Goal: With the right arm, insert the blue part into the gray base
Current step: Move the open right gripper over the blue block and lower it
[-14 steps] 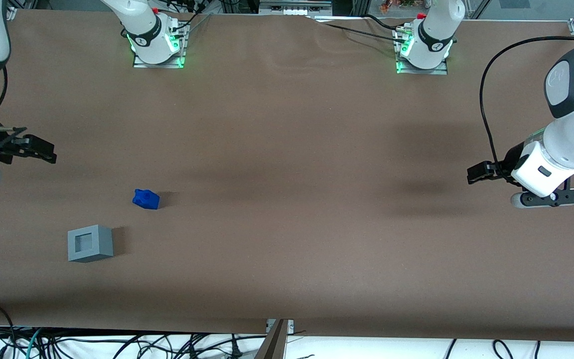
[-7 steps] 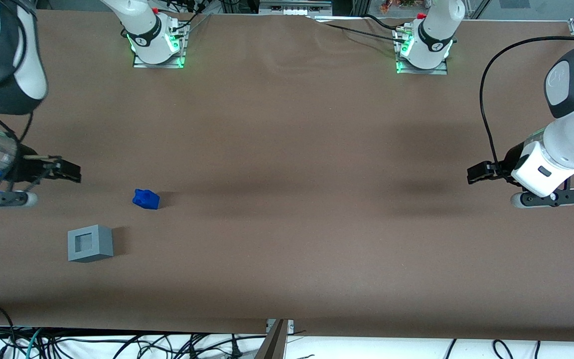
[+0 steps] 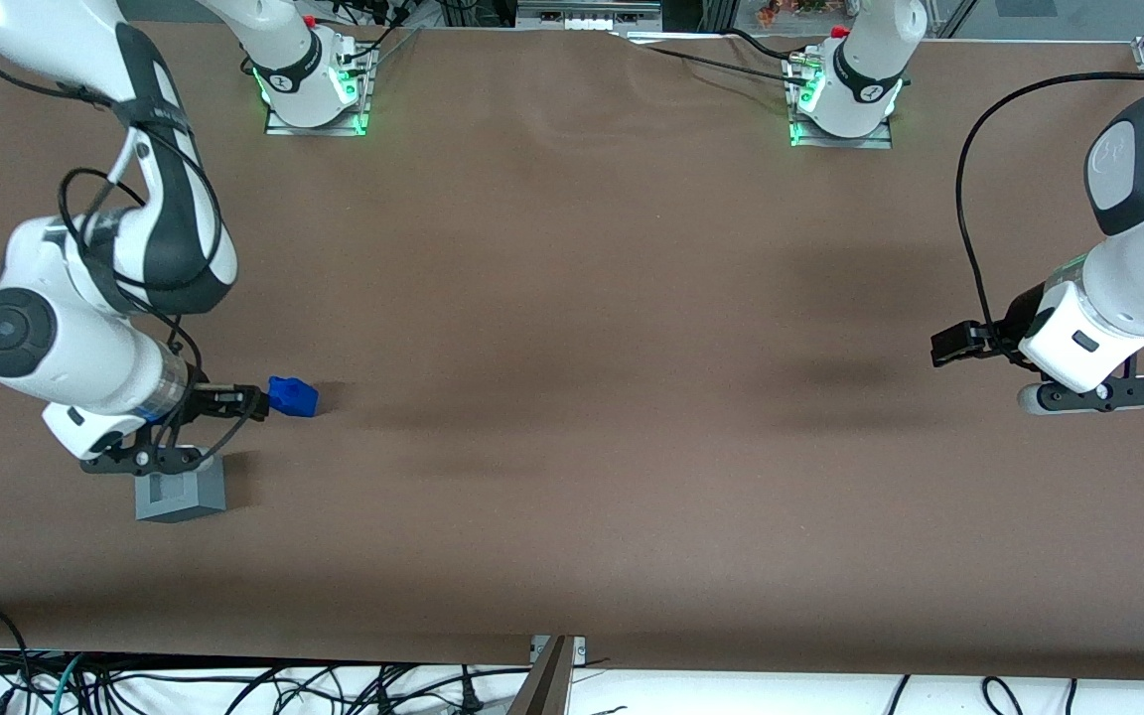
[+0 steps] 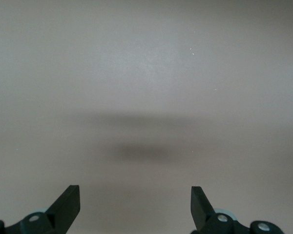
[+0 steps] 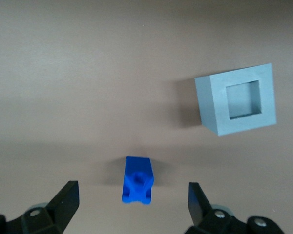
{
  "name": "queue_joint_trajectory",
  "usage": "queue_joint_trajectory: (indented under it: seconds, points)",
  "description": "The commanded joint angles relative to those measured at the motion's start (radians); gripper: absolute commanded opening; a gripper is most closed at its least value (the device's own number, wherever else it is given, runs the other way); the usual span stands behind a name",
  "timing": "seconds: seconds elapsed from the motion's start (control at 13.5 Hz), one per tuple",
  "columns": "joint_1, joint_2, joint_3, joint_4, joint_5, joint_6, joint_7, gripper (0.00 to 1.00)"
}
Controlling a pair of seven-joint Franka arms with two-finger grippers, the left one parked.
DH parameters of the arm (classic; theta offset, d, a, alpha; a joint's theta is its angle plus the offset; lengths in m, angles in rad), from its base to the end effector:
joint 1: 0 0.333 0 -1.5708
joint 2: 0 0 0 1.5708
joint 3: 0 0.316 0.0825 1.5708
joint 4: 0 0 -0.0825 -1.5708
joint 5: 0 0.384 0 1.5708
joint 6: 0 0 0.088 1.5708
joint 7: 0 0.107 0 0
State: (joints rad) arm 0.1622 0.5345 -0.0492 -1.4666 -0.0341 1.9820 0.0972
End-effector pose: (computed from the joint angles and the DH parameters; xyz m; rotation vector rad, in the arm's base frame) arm 0.6964 0.0826 0.3695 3.0831 0.0560 -0.0194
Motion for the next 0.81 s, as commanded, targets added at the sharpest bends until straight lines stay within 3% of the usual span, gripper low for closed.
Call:
queue_joint_trajectory:
  seconds: [0.0, 0.74]
  points:
    - [-0.007, -0.007, 0.002, -0.081, 0.005, 0.087, 0.030, 0.99]
    - [-0.007, -0.013, 0.002, -0.258, 0.008, 0.230, 0.125, 0.99]
